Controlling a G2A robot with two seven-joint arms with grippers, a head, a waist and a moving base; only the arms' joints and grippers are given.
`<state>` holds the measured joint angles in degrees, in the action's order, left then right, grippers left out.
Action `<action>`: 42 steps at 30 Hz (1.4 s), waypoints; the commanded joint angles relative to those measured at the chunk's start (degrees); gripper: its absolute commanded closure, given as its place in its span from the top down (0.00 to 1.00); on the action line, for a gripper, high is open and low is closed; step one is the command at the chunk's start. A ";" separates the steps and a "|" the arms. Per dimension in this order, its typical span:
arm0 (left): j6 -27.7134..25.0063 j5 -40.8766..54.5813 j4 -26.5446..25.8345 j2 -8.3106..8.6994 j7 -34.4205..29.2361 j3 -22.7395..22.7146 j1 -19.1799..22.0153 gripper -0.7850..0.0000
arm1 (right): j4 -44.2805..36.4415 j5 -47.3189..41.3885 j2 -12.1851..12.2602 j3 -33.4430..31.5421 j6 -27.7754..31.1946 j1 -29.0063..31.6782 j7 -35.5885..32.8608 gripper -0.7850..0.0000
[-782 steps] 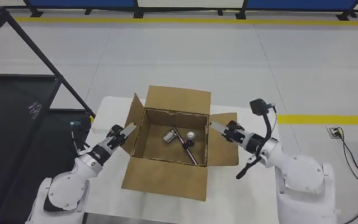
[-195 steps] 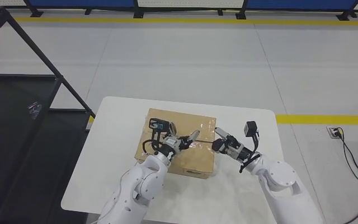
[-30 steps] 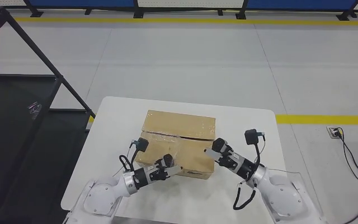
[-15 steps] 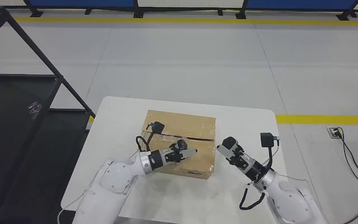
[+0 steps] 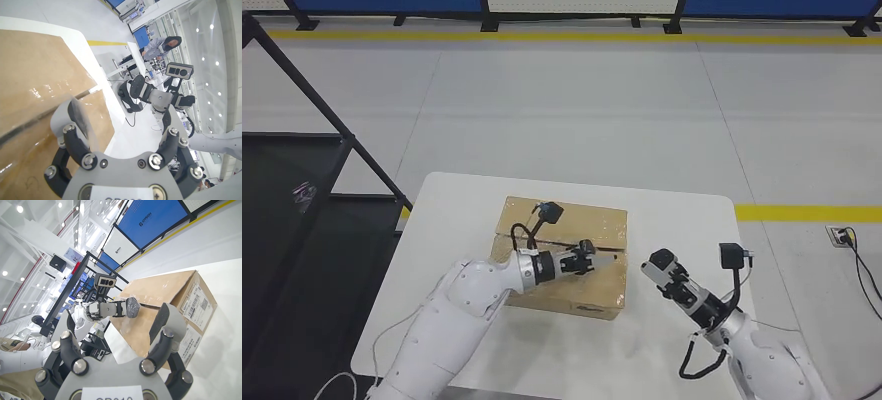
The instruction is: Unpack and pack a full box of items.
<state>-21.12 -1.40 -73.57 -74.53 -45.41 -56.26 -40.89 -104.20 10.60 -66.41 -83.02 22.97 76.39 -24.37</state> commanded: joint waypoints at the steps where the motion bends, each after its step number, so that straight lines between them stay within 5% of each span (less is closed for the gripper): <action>1: 0.19 -0.23 1.23 -0.32 -0.53 1.05 1.30 1.00 | 0.08 -0.03 0.03 -0.07 0.06 0.10 -0.12 1.00; 20: 1.28 -0.04 3.28 -2.57 -4.85 6.32 9.60 1.00 | 0.80 -0.21 0.18 0.43 -0.01 -0.04 -0.41 1.00; 27: -1.26 2.89 -1.67 -2.13 -5.71 3.73 8.93 1.00 | 1.17 -0.31 0.14 0.41 -0.65 -0.37 0.89 1.00; 34: -1.00 -3.52 -17.40 0.82 -2.80 -6.71 1.25 1.00 | -1.56 0.48 0.10 0.99 -1.03 -1.70 0.79 1.00; 42: 1.22 -13.08 -34.21 4.46 1.18 -24.55 -17.94 1.00 | -6.51 8.62 0.71 6.76 5.39 -3.49 -12.35 1.00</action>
<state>-19.93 -14.03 -106.12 -70.43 -44.73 -78.02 -55.28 -110.29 18.22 -65.75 -76.83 28.35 73.02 -35.36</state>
